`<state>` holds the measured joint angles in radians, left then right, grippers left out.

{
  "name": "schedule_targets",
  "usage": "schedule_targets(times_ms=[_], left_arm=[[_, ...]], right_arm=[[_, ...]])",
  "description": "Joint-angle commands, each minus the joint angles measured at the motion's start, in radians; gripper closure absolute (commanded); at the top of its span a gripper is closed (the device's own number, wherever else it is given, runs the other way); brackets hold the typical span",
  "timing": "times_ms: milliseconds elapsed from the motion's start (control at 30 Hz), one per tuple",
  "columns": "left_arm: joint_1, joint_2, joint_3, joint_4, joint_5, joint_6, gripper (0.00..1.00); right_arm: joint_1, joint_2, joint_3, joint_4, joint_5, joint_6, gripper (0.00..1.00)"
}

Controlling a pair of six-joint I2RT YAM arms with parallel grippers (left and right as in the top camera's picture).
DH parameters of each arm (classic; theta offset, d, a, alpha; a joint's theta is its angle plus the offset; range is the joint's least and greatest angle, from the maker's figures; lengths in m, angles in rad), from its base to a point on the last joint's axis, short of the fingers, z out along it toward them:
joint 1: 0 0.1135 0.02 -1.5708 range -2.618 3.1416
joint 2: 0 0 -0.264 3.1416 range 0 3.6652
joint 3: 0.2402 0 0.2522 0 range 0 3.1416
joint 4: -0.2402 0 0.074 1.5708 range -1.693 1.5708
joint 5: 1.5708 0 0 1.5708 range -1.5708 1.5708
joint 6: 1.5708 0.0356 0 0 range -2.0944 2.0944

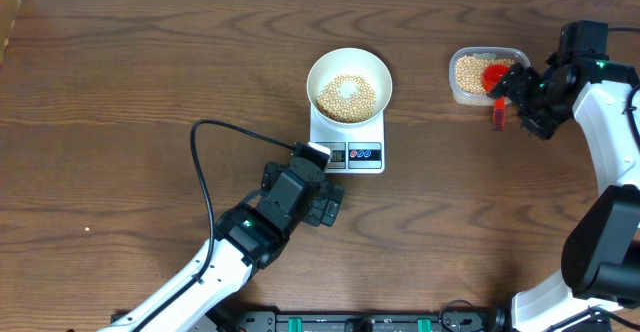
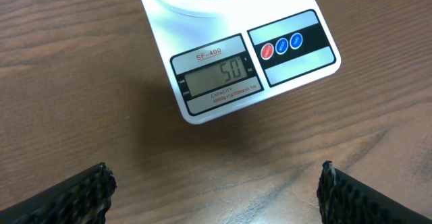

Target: Scoop item into bowl and weigh 50g on scale

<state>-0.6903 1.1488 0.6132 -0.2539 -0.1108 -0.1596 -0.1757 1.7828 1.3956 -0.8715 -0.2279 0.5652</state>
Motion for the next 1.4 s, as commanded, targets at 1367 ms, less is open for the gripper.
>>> schedule_targets(times_ms=[1367], left_arm=[[-0.002, -0.006, -0.007, 0.001, -0.002, 0.005, 0.02]], right_arm=[[0.026, -0.477, 0.089, -0.066, 0.080, -0.438, 0.01]])
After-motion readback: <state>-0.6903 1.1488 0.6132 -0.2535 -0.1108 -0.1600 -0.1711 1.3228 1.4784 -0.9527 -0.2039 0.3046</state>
